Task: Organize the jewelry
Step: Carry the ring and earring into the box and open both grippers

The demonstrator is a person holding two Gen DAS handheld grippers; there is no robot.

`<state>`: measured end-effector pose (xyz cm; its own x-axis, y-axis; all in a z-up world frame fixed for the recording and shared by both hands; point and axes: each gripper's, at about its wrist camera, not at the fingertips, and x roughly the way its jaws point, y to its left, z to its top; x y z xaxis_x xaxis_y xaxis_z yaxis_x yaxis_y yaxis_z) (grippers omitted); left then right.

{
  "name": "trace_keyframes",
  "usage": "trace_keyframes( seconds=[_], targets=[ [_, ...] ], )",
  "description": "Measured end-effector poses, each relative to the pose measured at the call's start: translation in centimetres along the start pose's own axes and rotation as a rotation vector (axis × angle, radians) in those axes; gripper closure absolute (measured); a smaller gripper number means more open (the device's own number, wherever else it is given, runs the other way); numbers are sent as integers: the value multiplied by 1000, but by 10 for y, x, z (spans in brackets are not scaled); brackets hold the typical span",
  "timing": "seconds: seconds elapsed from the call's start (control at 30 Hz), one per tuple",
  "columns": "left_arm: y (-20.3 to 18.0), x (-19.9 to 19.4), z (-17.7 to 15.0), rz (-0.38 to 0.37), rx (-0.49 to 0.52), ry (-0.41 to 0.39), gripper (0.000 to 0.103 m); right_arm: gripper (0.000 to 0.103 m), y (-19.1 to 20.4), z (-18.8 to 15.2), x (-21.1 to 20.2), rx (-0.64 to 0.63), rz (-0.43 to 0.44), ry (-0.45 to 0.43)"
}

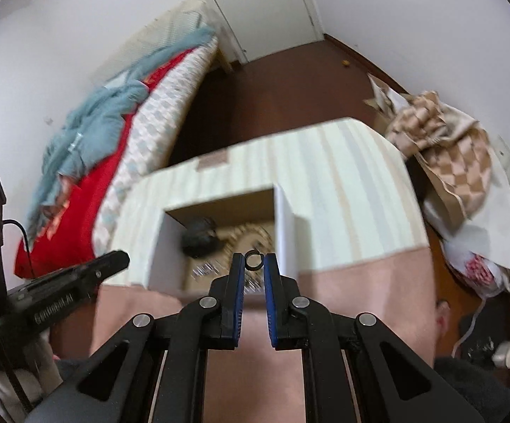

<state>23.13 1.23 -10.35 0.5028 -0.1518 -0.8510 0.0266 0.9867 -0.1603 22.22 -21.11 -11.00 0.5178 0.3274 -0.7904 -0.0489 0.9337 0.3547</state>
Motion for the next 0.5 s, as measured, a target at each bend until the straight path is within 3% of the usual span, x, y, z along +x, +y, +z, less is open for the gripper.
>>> trace_keyframes(
  seconds=[0.03,0.1,0.2,0.3,0.4,0.5],
  targets=[
    [5,-2,3,3,-13,-7,99,92,2,3,1,1,8,-4],
    [13,-3,4,10,-22,-4,99,103,7,0,3,5,21,2],
    [17,6,-9,-13,-26,29,99,103,7,-12,10,12,31,34],
    [12,26,-38,-55,-16,114,95,103,0,-32,22,25,24,81],
    [9,50,-66,-60,-19,199,95,103,-10,-50,29,34,7,124],
    [1,68,-83,-46,6,231,94,103,-24,-68,30,43,-17,160]
  ],
)
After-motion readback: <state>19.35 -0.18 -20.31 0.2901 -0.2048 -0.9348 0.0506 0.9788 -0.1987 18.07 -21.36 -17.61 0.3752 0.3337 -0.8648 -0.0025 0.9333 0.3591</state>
